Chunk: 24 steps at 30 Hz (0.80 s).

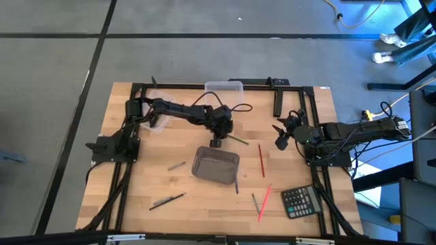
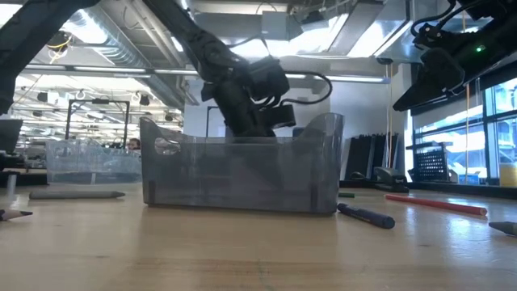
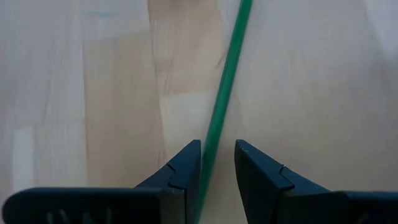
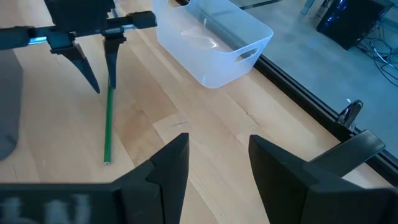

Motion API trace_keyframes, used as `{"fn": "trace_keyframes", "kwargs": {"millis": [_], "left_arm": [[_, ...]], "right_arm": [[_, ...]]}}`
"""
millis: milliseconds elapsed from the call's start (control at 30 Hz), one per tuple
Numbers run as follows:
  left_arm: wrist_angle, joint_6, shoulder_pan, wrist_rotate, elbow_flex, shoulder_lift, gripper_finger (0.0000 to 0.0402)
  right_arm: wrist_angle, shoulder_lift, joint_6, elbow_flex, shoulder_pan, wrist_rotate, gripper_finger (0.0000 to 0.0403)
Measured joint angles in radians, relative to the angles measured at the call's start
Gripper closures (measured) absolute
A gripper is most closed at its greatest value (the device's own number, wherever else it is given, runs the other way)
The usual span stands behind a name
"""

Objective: Sort crayons/erasers/pens/pencils in bins
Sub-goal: Put the green pencil into the right transparent bin

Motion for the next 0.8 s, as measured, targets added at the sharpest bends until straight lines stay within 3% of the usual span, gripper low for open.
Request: {"fn": "trace_keyframes", "kwargs": {"millis": [367, 800], "left_arm": [[0.039, 0.026, 0.004, -0.009, -0.062, -0.005, 0.0315], [0.043, 0.000, 0.017, -0.001, -0.068, -0.004, 0.0385]], "right_arm": [[0.002, 0.000, 0.000, 0.000, 0.000, 0.000, 0.0232], [0.009, 0.000, 0.004, 0.000, 0.000, -0.025, 0.0232]]}}
